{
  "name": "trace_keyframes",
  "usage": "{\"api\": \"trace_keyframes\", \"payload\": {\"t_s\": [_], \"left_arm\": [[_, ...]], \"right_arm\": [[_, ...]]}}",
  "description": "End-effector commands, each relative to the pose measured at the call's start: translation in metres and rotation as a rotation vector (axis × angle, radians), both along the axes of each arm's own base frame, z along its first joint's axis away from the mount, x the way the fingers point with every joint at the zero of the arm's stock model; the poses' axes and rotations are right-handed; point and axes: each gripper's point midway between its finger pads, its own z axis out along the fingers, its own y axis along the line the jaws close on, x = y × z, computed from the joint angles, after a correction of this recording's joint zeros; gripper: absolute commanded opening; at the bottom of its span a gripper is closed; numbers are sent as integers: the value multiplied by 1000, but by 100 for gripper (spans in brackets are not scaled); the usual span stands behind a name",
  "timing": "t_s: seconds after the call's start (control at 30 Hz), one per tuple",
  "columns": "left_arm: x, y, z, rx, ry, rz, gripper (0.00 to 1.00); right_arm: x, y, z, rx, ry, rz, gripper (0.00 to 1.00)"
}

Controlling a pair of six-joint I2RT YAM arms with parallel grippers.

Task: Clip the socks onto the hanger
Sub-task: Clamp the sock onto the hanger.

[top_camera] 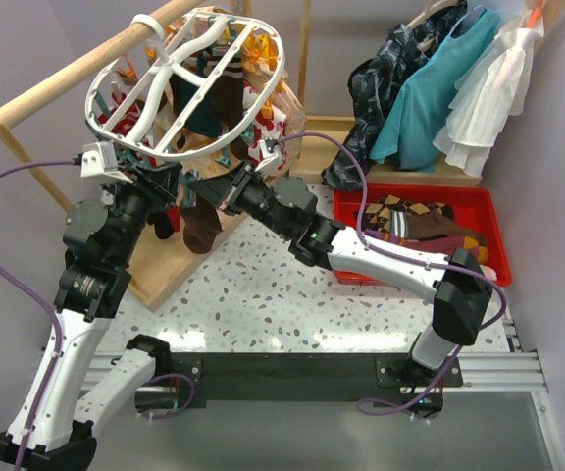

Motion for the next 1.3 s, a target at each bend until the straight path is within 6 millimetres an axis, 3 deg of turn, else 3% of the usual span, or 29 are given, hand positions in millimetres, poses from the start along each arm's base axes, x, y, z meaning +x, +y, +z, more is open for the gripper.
{"api": "trace_keyframes", "payload": {"t_s": [0.0,0.53,1.0,1.27], "left_arm": [[1,3,-11,30,25,16,0],[-1,-5,-7,-38,9,-25,0],[-7,-11,0,-103,-4,-58,0],[-4,-13,-4,-95,6,-67,0]], "right_arm": [[-8,-16,43,119,-42,-23,0],[-7,-12,41,153,-26,-8,0],[-4,-12,28,160,-6,-21,0],[-5,-11,41,194,-17,-10,0]]}}
